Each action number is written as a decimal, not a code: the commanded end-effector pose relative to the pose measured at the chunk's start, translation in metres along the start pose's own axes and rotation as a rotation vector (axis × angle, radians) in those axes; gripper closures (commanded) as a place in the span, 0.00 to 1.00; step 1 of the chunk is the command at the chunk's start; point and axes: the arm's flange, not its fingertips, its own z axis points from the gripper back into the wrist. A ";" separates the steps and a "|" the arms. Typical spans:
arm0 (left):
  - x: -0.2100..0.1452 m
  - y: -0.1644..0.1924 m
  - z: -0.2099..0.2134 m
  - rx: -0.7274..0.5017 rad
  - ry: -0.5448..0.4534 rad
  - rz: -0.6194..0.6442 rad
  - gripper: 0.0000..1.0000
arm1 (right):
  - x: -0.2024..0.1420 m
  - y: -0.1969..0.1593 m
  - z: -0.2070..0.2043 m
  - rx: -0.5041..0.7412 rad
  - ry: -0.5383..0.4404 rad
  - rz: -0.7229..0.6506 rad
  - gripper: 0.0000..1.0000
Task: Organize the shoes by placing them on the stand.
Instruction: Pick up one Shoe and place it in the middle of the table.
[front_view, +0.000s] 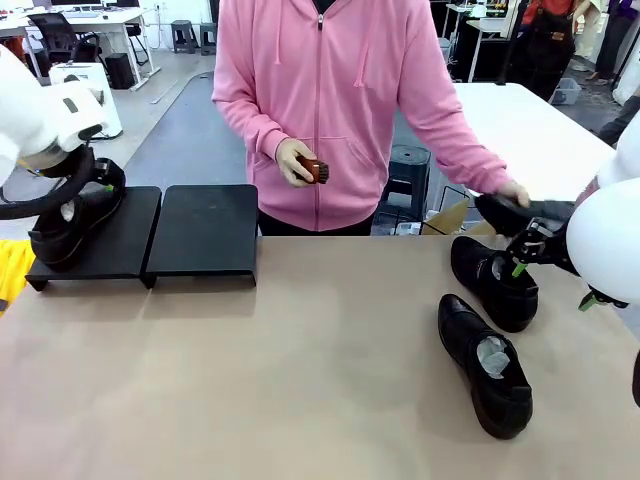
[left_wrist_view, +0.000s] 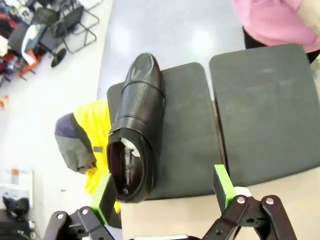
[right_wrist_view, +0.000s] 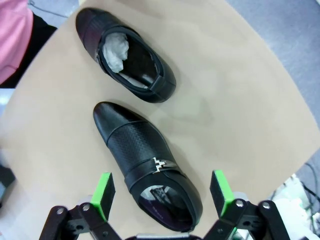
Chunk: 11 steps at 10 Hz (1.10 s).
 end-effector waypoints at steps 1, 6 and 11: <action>-0.033 -0.025 0.033 -0.016 -0.089 -0.049 0.00 | 0.001 -0.002 0.000 -0.008 -0.011 0.016 0.00; -0.062 -0.084 0.065 -0.353 0.155 -0.291 0.00 | 0.001 -0.002 0.000 -0.008 -0.011 0.016 0.00; -0.039 -0.095 0.065 -0.577 0.548 -0.222 0.00 | -0.044 0.004 0.020 0.018 0.059 0.240 0.00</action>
